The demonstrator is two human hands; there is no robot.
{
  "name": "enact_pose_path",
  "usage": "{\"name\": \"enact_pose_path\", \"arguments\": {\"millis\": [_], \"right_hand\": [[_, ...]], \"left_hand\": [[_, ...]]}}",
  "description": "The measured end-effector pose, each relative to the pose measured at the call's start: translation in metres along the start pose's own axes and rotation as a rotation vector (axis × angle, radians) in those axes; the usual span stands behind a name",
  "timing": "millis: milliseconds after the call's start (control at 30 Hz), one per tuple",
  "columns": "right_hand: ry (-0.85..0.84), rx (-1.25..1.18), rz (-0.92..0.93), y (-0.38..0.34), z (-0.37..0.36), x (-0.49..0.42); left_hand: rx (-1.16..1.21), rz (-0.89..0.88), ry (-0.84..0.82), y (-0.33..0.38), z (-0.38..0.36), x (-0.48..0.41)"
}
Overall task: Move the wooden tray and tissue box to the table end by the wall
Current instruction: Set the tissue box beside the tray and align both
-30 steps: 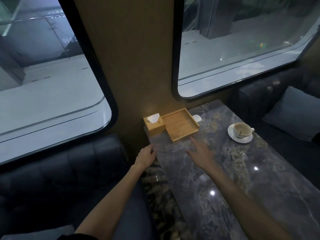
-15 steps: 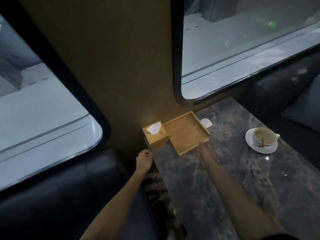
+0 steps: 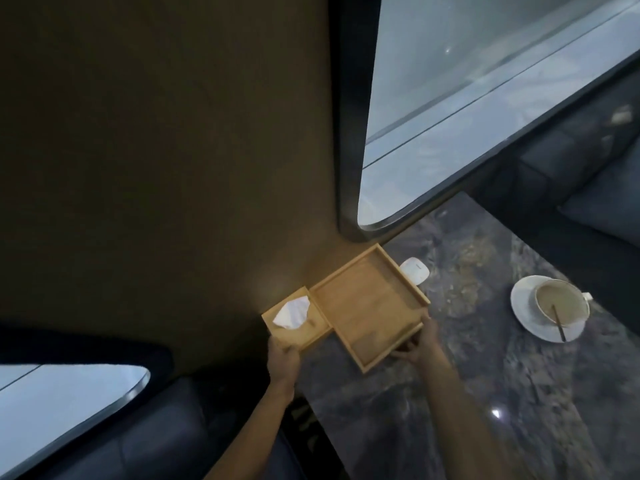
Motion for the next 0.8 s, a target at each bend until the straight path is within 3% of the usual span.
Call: {"name": "enact_pose_path", "arguments": {"millis": [233,300,400,467,567,800], "right_hand": [[0.055,-0.055,0.035,0.000,-0.002,-0.011],[0.262,0.109,0.201,0.000,0.010,-0.022],[0.706,0.765,0.645,-0.032,0.016,-0.019],[0.647,1.057,0.741,-0.061,-0.002,-0.016],[0.521,1.315,0.671,-0.089,-0.021,-0.029],[0.503,1.586,0.681,-0.112,-0.020,-0.047]], "left_hand": [[-0.071,-0.065,0.115,-0.002,-0.006,0.002],[-0.047,-0.059,0.088,-0.005,-0.009,-0.001],[-0.021,-0.081,0.047,-0.014,-0.011,-0.014],[-0.023,-0.051,0.060,-0.012,-0.012,-0.014],[0.008,-0.010,0.115,-0.004,-0.011,-0.006],[-0.043,0.028,0.177,-0.008,-0.004,-0.012]]}}
Point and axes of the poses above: each hand's wrist, its own x-axis away from the middle knuckle, its own z-axis out of the back of the hand, y = z × x, the point moved 4 cm from there along -x, towards the middle knuckle, and after that the axes turned 13 degrees about x, right-handed, at the moved point
